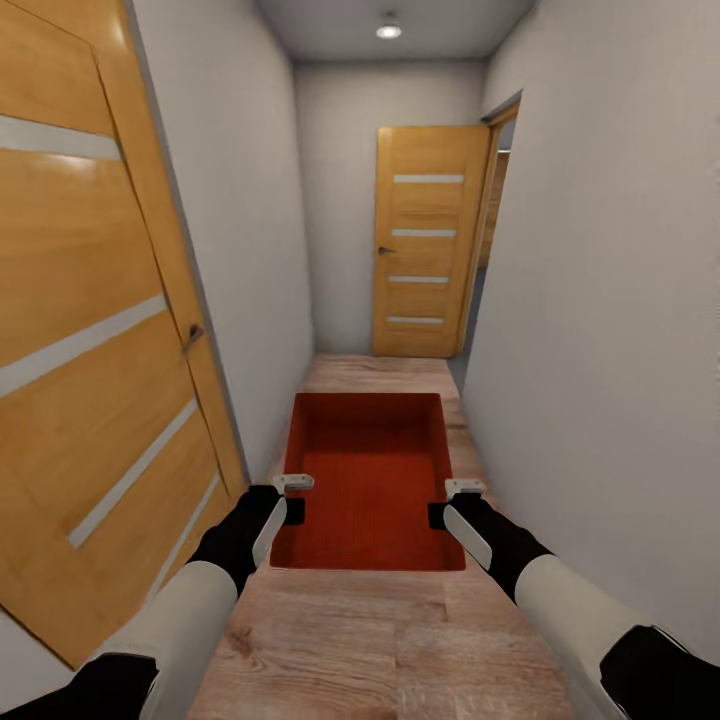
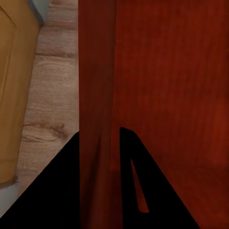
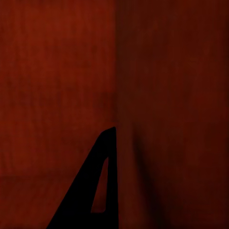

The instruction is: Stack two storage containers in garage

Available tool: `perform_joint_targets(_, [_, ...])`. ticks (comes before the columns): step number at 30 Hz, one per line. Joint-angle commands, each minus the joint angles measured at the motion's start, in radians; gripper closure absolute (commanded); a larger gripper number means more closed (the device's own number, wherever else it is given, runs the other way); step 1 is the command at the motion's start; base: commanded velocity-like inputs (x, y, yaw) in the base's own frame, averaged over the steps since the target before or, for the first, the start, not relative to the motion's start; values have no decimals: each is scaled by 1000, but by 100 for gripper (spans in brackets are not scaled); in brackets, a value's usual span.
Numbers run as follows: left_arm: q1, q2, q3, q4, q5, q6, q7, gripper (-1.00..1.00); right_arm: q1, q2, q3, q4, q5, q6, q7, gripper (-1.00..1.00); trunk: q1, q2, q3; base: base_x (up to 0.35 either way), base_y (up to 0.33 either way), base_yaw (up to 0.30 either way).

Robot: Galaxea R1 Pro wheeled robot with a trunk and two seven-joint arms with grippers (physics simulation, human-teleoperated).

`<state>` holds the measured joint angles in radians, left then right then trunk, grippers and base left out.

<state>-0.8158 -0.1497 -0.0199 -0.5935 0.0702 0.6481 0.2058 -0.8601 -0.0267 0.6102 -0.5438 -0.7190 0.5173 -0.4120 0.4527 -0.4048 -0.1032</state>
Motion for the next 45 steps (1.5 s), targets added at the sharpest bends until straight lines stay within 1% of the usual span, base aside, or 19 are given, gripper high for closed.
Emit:
perform_joint_targets(1, [0,1,-2,0,0,7,10,100,-2,-53,-46,-2,49,-34,-16,100,1,-2,-2,321,80,-252])
perform_joint_targets(11, [0,1,-2,0,0,7,10,100,-2,-53,-46,-2,49,-34,-16,100,1,-2,-2,321,80,-223])
perform_joint_targets(40, [0,1,-2,0,0,6,10,100,-2,-55,-46,-2,49,-33,-14,100,1,-2,-2,320,93,-4])
perform_joint_targets(45, [0,1,-2,-1,-1,2,12,100,-2,-55,-46,-2,49,-33,-14,100,1,-2,-2,188,17,0])
